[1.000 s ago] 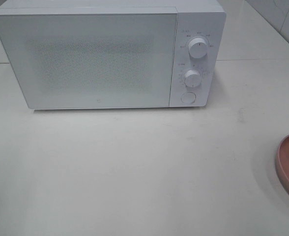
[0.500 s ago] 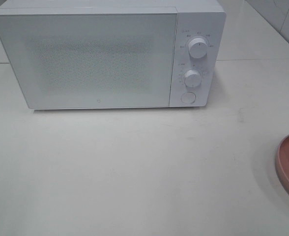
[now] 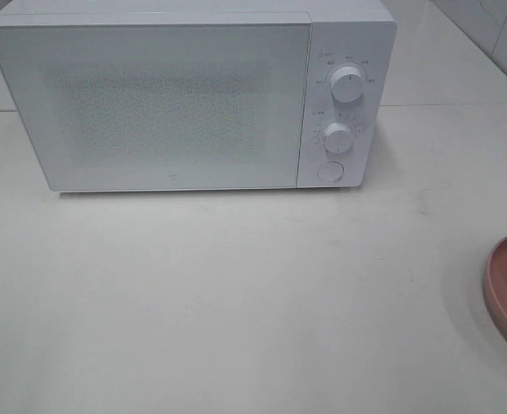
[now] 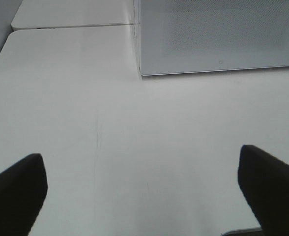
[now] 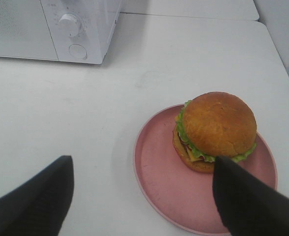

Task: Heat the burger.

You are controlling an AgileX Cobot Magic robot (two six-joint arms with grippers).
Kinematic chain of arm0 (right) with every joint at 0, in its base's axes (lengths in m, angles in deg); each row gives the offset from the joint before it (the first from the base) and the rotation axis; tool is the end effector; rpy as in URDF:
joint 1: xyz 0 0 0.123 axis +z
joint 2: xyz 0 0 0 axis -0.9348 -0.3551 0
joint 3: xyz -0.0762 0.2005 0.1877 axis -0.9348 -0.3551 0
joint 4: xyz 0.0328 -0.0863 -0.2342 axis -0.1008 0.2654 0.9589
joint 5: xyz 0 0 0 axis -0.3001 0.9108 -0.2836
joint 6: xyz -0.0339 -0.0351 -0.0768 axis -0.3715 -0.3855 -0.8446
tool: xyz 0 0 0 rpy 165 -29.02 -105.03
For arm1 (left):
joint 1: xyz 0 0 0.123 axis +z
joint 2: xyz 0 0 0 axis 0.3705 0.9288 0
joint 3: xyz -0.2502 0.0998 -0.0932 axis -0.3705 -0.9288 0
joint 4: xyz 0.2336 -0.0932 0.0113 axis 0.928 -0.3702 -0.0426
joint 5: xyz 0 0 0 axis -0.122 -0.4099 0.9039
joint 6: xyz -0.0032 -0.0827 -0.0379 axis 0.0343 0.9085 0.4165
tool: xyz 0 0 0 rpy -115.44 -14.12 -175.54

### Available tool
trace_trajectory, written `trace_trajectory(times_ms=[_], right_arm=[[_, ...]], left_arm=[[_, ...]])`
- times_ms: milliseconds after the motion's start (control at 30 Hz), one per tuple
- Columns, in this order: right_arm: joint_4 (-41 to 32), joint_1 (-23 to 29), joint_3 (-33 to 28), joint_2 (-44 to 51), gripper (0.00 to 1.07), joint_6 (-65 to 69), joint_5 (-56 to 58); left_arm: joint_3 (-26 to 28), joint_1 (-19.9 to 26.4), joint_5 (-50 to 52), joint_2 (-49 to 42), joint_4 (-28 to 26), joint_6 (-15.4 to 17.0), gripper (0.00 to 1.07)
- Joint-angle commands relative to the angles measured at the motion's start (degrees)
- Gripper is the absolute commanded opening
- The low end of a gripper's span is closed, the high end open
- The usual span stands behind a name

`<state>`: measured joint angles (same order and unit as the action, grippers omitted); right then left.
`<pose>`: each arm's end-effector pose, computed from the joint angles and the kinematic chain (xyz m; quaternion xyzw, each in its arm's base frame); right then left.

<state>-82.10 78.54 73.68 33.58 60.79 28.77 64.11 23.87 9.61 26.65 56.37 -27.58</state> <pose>-0.0021 -0.0078 0.2816 -0.0399 0.8368 0.0150 0.5459 -0.0085 -0.0121 0.2824 0.0322 0.8478 -0.0364 0.5281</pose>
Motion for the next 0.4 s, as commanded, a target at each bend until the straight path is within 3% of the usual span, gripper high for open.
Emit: trace_trajectory(times_ms=[33, 400], right_arm=[[0.1, -0.3, -0.1, 1.7, 0.76, -0.6, -0.6], [0.1, -0.3, -0.1, 1.7, 0.76, -0.6, -0.6]], left_arm=[[-0.2, 0.3, 0.5, -1.4, -0.5, 0.5, 0.98], [-0.2, 0.3, 0.5, -1.4, -0.5, 0.5, 0.98]])
